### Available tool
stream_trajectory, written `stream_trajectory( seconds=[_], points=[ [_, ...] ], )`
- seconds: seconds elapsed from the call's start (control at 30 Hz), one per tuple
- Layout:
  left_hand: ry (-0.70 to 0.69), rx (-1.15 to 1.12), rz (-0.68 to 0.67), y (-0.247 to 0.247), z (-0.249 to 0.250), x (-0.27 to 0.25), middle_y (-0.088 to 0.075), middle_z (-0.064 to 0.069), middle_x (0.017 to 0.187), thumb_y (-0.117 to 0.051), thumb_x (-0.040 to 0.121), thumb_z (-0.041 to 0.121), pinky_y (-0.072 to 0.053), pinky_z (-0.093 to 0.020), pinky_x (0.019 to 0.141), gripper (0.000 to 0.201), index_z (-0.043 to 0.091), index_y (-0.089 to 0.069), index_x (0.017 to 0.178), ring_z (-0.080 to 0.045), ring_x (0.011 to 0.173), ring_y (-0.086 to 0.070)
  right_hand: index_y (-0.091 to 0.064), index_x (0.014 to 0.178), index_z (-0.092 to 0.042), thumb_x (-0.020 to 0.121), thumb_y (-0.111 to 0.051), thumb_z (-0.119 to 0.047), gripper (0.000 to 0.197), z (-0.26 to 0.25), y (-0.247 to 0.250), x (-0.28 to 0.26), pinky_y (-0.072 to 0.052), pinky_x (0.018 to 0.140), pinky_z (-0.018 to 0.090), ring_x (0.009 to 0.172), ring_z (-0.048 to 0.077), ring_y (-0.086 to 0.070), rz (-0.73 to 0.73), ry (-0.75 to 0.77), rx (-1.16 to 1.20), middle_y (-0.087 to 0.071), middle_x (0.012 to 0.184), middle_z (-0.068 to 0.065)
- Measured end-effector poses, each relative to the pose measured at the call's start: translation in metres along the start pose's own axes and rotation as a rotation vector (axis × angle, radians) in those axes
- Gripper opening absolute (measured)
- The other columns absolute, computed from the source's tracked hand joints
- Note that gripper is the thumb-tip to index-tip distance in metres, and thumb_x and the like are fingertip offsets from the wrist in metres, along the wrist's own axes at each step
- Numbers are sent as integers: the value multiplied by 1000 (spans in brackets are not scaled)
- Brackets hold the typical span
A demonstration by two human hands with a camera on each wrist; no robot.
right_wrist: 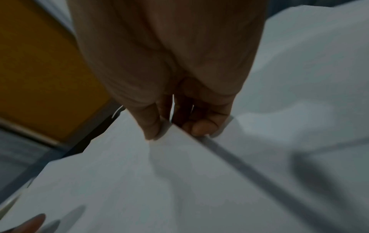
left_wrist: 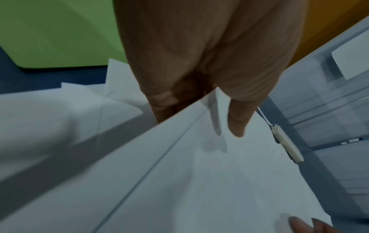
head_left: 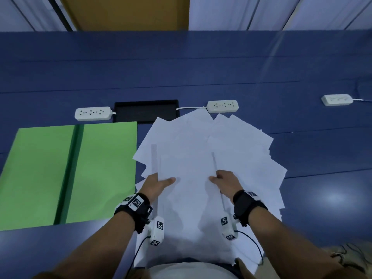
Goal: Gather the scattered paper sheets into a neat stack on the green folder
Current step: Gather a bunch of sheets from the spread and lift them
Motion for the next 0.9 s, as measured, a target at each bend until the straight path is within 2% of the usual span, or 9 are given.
stream_trajectory(
  seconds=[0.13, 0.2, 0.3, 0.4, 0.5, 0.63, 0.7, 0.8, 0.9],
  points=[
    [-10, 61, 28, 1, -5, 8, -76, 6, 108, -79, 90, 14, -54, -40, 100, 21, 24, -71, 108, -21, 108, -71, -56, 72, -22, 95, -73, -38, 33, -21, 21, 9, -44, 75, 32, 84, 19, -61, -29, 125, -271, -65, 86, -3],
    [-10, 105, 30, 5, -9, 10, -76, 5, 113, -81, 88, 21, -52, -42, 104, 27, 22, -71, 114, -21, 111, -70, -72, 101, -19, 96, -73, -32, 14, -31, 39, 25, -46, 89, 28, 108, 25, -65, 76, 140, -276, -68, 112, 4],
    [-1, 150, 35, 9, -15, 16, -74, 4, 121, -84, 78, 42, -50, -46, 108, 55, 18, -69, 126, -19, 116, -68, -62, 137, -16, 96, -70, -25, 42, -47, 59, 54, -42, 110, 36, 132, 33, -53, 162, 165, -398, -54, 142, 13],
    [-18, 164, 29, 8, -15, 18, -76, 4, 117, -81, 88, 28, -51, -44, 107, 39, 16, -71, 124, -19, 114, -70, -46, 152, -21, 96, -68, -27, 61, -66, 67, 76, -40, 115, 48, 139, 34, -46, 124, 141, -535, -44, 154, 9],
    [-28, 140, 7, 8, -19, 20, -78, 7, 114, -82, 87, 27, -52, -46, 106, 37, 17, -72, 121, -17, 111, -71, -44, 149, -29, 96, -67, -34, 58, -80, 69, 88, -35, 109, 49, 131, 29, -52, 68, 72, -628, -52, 144, 1],
    [-32, 100, 0, 10, -24, 25, -79, 6, 112, -83, 81, 33, -54, -45, 104, 44, 17, -73, 120, -17, 109, -73, -63, 106, -35, 97, -65, -37, 10, -85, 69, 97, -38, 101, 45, 110, 23, -57, 73, 98, -640, -66, 112, -9],
    [-40, 104, -4, 10, -24, 25, -79, 6, 111, -83, 83, 30, -55, -43, 102, 40, 16, -73, 120, -17, 108, -73, -66, 94, -33, 98, -63, -35, 5, -86, 69, 93, -42, 101, 47, 107, 22, -59, 94, 124, -626, -65, 104, -12],
    [-60, 119, 6, 10, -23, 25, -79, 5, 107, -80, 90, 21, -57, -35, 92, 29, 16, -74, 118, -15, 103, -74, -64, 93, -29, 100, -57, -28, 10, -84, 80, 84, -48, 99, 51, 102, 26, -62, 157, 152, -532, -67, 96, -10],
    [-68, 135, 5, 8, -20, 22, -77, 8, 103, -78, 92, 22, -52, -24, 79, 22, 19, -72, 113, -9, 96, -71, -58, 104, -20, 104, -51, -21, 8, -93, 110, 61, -52, 85, 42, 97, 35, -64, 318, 238, -345, -67, 97, 3]
  ],
)
Point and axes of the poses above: each hand's wrist, its own x-axis towards the middle knuckle, its own y-axis out of the back of the hand, z = x × y, the point moved 1 cm from there along x, towards the middle knuckle
